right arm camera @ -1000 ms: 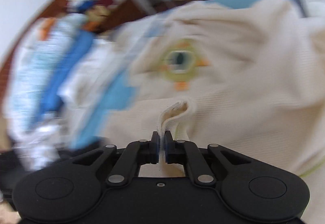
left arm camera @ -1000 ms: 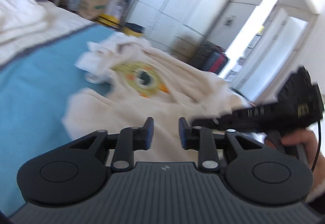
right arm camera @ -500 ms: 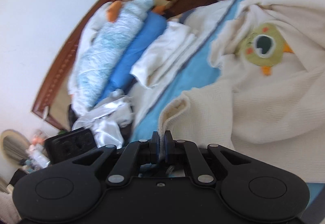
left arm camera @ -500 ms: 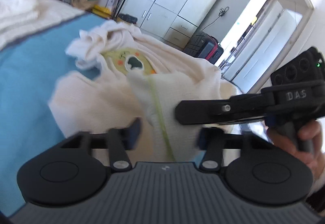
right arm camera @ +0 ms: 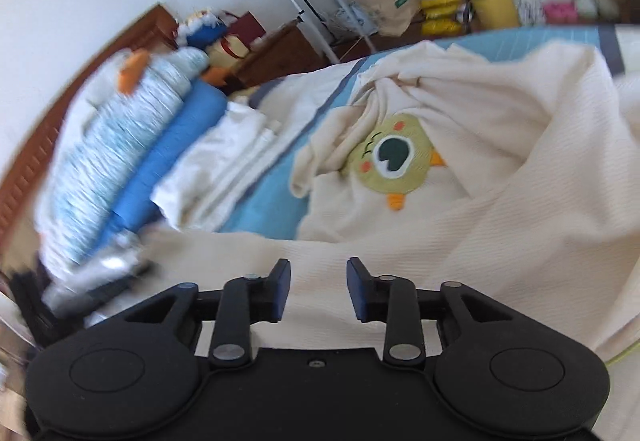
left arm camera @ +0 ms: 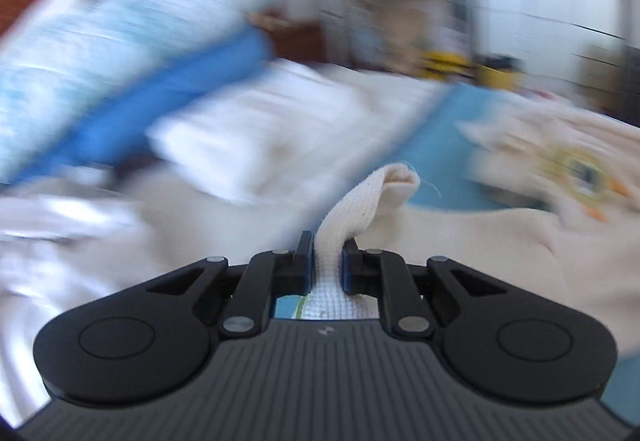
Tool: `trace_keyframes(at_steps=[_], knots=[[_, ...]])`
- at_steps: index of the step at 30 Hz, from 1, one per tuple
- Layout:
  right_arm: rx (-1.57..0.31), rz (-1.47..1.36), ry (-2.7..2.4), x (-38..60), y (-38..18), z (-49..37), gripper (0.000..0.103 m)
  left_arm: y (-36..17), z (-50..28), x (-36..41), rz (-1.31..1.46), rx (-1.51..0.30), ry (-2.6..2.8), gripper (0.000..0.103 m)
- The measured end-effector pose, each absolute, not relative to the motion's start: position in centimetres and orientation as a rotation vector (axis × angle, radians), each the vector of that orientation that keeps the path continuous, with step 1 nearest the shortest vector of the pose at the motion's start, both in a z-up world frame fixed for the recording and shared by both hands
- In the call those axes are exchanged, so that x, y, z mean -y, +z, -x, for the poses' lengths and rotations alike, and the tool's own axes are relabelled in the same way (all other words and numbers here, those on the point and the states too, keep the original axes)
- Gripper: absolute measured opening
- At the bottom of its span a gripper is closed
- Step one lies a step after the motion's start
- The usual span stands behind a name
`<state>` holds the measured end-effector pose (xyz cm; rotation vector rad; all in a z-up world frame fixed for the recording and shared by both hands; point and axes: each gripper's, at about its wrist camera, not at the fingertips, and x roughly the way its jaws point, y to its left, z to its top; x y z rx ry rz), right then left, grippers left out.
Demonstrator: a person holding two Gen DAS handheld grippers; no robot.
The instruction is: Fold clothes
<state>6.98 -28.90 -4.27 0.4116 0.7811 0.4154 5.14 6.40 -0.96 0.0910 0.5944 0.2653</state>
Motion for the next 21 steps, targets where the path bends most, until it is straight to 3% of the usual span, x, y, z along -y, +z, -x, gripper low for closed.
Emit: trace_keyframes(at_steps=[5,10,13,14,18,21], knots=[[-0.781,-0.239,0.416,26.0,-4.7,-6.9,0.048,-0.5,-4.9,-10.0,-0.088,-0.565,0.429,0.013],[-0.847,-0.117,0.504,22.8,-6.0,-6.6,0.051,-1.5,-5.9,-10.1,-0.044,-0.603,0.414,0.017],[-0.876,-0.006,0.605,20.7,-6.3,-5.7,0.051,-1.8,-5.8,-9.7,0.027,-0.613,0.338,0.035],[-0.873,0.03,0.622,20.1,-6.3,-5.4,0.052,-2.0,-5.9,-9.6,0.05,-0.622,0.293,0.045],[-0.869,0.15,0.619,18.1,-7.1,-4.7,0.068,-3.1,-6.3,-8.6,0.153,-0.666,0.116,0.046],[-0.902,0.276,0.567,16.7,-8.9,-4.9,0.069,-4.6,-7.0,-7.8,0.228,-0.705,0.032,0.046]])
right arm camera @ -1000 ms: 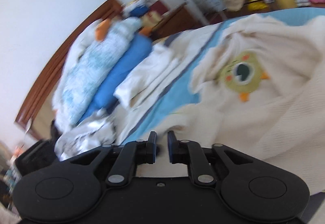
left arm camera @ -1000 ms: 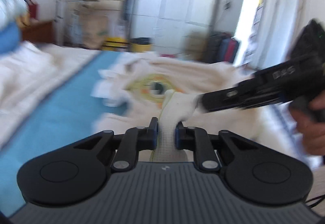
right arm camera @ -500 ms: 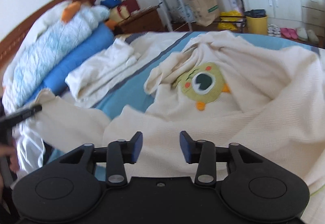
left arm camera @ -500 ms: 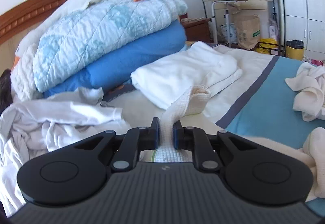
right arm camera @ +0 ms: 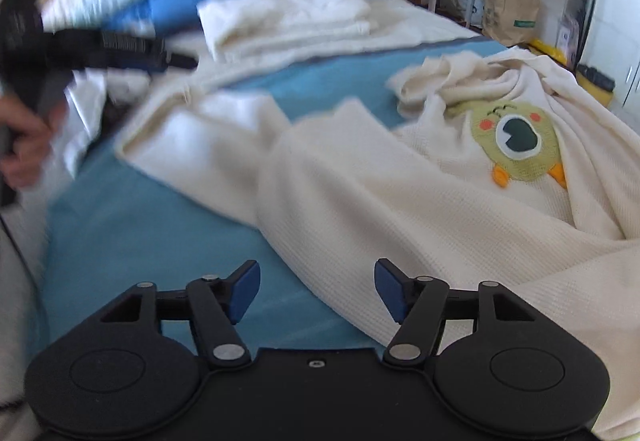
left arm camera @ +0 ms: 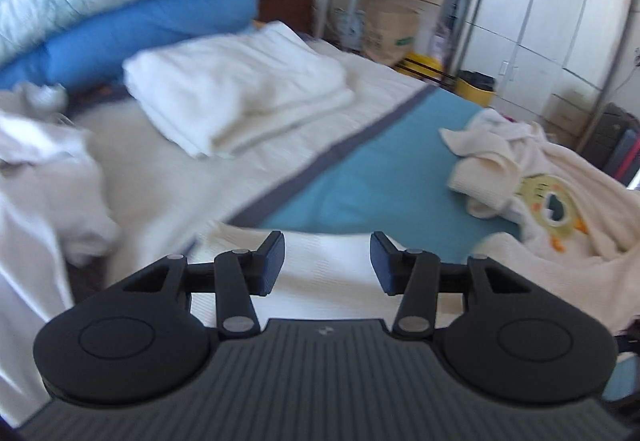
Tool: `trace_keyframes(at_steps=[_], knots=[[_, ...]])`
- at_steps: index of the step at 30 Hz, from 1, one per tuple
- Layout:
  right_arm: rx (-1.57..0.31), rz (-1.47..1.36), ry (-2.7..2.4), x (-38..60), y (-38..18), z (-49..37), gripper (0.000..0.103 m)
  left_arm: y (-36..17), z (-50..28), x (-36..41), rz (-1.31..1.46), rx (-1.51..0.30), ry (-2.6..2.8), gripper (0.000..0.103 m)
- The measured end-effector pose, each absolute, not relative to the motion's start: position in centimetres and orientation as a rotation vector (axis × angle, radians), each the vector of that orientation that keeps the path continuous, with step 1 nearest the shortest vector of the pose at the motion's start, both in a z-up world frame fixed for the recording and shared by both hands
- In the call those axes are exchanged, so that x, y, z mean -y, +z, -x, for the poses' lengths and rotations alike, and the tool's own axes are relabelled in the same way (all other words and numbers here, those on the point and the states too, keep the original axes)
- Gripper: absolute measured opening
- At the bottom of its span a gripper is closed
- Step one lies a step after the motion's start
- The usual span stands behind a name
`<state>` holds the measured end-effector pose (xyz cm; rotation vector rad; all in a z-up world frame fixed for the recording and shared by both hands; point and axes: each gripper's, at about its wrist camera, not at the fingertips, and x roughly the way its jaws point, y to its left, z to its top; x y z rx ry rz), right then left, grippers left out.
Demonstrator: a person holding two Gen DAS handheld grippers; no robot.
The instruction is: Fold clothes
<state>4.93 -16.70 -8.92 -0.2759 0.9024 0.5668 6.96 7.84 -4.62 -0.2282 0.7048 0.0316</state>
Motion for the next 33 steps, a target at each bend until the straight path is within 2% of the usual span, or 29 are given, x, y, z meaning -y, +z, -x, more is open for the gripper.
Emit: trace_keyframes(at_steps=[2,3,5,6,16,20,22,24,28,33], knots=[[-0.911,0.336,0.526,16.5,-10.1,-5.4,0.068,-5.8,-7.5,-7.2,0.266,-0.735,-0.007,0.046],[-0.906,0.323,0.509,16.9,-10.0,-5.8,0.064,-6.3,-7.7,-6.9,0.269,-0.75,-0.012,0.046],[-0.904,0.25,0.446,18.3,-8.9,-6.7,0.029,-7.3,-8.2,-6.5,0.256,-0.774,-0.011,0.046],[-0.901,0.191,0.41,19.4,-8.2,-7.2,0.005,-7.7,-8.4,-6.2,0.243,-0.786,-0.01,0.046],[-0.619,-0.018,0.014,31.2,-0.2,-4.9,0.003,-7.8,-8.5,-4.7,0.258,-0.772,-0.109,0.047],[-0.542,-0.078,-0.169,36.2,1.0,-4.1,0.003,-7.2,-7.9,-1.5,0.204,-0.718,-0.257,0.054],[-0.538,-0.08,-0.238,38.5,1.3,-4.5,0.004,-7.4,-8.0,0.5,0.167,-0.716,-0.348,0.06],[-0.561,-0.076,-0.251,41.9,1.8,-6.2,0.003,-8.1,-9.0,1.8,0.218,-0.774,-0.479,0.07],[-0.615,0.041,-0.345,49.1,4.0,-9.5,0.003,-9.0,-9.4,4.3,0.166,-0.808,-0.517,0.07],[-0.552,0.064,-0.628,59.1,6.8,-10.3,0.003,-8.6,-9.6,5.8,0.09,-0.761,-0.514,0.07]])
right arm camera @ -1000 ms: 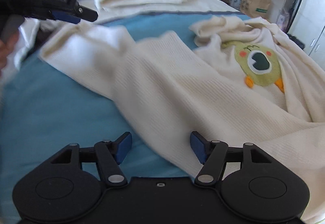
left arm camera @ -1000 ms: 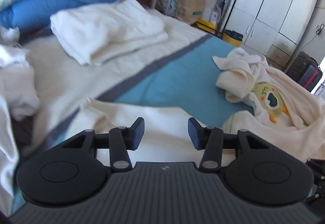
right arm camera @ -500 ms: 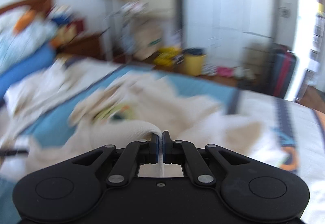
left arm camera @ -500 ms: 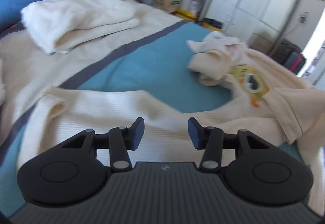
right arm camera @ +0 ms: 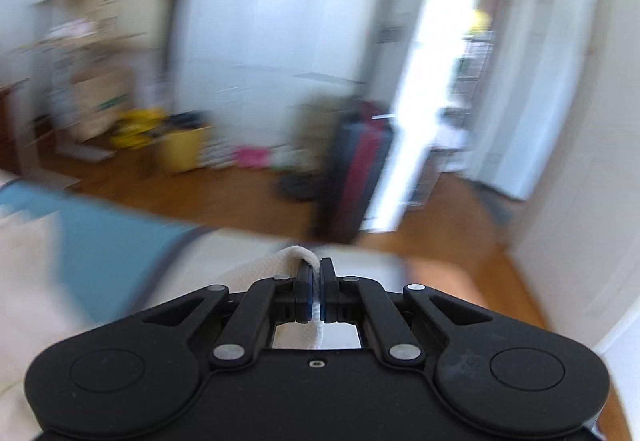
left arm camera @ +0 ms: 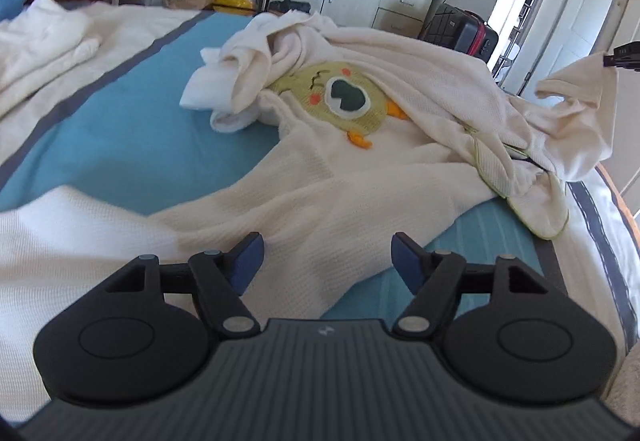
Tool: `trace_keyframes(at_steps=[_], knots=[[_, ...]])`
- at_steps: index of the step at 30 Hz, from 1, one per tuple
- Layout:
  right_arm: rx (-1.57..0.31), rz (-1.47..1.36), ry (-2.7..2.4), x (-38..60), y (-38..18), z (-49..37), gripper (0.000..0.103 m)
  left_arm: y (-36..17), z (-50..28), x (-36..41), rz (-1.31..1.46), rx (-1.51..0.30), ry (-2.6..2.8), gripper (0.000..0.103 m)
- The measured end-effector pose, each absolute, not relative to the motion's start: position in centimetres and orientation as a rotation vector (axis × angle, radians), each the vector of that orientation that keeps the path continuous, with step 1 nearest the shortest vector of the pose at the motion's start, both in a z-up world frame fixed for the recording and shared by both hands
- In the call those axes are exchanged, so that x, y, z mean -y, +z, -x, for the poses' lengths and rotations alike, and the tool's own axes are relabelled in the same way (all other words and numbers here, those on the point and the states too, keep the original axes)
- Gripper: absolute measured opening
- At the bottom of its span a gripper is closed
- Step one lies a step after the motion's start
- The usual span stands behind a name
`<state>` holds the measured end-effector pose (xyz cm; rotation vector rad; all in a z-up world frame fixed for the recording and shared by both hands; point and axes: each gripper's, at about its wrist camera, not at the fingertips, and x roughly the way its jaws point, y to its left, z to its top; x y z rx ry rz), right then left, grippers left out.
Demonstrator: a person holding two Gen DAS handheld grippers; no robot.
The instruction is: Fold clothes
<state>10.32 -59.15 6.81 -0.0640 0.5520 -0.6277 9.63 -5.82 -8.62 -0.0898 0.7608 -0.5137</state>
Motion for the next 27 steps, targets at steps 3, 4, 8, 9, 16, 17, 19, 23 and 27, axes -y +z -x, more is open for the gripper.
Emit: trace_keyframes(at_steps=[3,4,8,9,16,17,19,23,27], knots=[[-0.47,-0.049,-0.798,64.7,6.9,-9.6,0.005,-7.7,-9.5,6.6,0.067,-0.709,-0.538,0.07],[-0.45,-0.102,-0.822,66.2,6.4,-9.2,0.013,-7.5,-9.4,7.3,0.043,-0.699,-0.554,0.07],[-0.46,-0.321,-0.844,70.2,3.1,-7.5,0.051,-7.4,-8.8,10.4,-0.096,-0.699,-0.62,0.07],[-0.479,-0.365,-0.83,70.5,2.0,-7.1,0.051,-7.6,-8.6,11.2,-0.133,-0.698,-0.627,0.07],[-0.63,-0.588,-0.444,64.4,-5.1,-3.0,0.052,-9.5,-9.5,14.7,-0.319,-0.697,-0.58,0.074],[-0.646,-0.616,-0.36,62.8,-5.9,-2.3,0.052,-9.7,-9.9,14.9,-0.323,-0.709,-0.563,0.077],[-0.676,-0.635,-0.222,59.8,-7.0,-0.5,0.052,-9.9,-10.4,15.4,-0.306,-0.742,-0.521,0.08],[-0.771,-0.618,-0.055,54.6,-8.6,0.8,0.053,-9.9,-10.3,17.0,-0.376,-0.72,-0.496,0.05],[-0.849,-0.494,0.024,50.8,-9.1,-1.7,0.055,-9.1,-10.3,17.6,-0.392,-0.698,-0.449,0.012]])
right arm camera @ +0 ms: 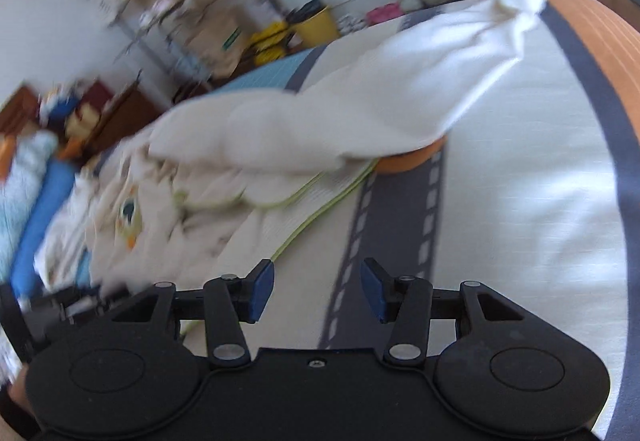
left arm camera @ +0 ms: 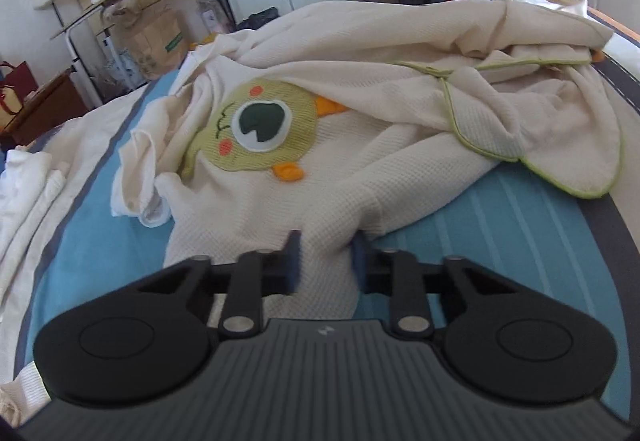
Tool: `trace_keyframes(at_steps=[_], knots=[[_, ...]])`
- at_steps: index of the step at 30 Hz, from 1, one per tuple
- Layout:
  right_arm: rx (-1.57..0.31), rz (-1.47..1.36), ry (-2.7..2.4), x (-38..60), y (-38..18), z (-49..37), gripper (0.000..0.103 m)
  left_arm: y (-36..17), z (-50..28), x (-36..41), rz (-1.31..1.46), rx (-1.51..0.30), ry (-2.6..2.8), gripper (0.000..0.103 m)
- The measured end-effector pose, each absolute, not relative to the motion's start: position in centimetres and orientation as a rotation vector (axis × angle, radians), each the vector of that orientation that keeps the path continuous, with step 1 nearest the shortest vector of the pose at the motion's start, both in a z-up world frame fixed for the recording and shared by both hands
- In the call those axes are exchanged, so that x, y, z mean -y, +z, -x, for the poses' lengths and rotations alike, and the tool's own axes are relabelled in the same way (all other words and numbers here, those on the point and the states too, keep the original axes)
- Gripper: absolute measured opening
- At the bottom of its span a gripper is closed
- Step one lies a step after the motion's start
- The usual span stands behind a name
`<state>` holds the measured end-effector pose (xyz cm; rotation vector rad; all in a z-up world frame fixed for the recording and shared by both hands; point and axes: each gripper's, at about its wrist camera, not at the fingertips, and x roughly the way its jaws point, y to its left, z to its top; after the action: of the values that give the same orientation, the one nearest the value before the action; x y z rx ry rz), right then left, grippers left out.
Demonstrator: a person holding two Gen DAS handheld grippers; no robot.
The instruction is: Fold clothes
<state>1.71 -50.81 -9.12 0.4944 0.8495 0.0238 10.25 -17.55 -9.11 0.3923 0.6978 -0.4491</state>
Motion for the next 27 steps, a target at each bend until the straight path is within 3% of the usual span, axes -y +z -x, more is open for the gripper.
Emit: trace_keyframes(at_steps=[3,7,10,14,18,24,27], knots=[[-0.893,-0.41,0.039,48.8,-8.1,-3.8,0.055,-6.5,-9.0,16.5,-0.384,-0.628,-0.407,0.009],[-0.867,-0.344,0.119,47.1,-3.9,-1.8,0.057,1.7,-5.4,10.1,-0.275,-0.428,-0.276,0.004],[-0.845,-0.286,0.174,45.2,-1.6,-0.1,0.06,4.4,-4.1,3.3,-0.132,-0.436,-0.134,0.003],[-0.812,-0.093,0.188,42.3,-1.0,1.4,0.06,-0.2,-4.3,-1.4,-0.125,-0.561,-0.055,0.003],[-0.849,-0.126,0.188,40.8,-2.5,-0.6,0.06,-5.0,-5.7,-3.2,-0.072,-0.684,0.018,0.002],[-0.832,-0.201,-0.016,39.9,-4.5,-4.6,0.062,-4.5,-6.0,-2.8,-0.202,-0.543,0.127,0.002],[-0.877,-0.432,-0.054,42.4,-6.6,-6.6,0.061,-4.1,-6.2,-4.2,-0.11,-0.591,0.082,0.002]])
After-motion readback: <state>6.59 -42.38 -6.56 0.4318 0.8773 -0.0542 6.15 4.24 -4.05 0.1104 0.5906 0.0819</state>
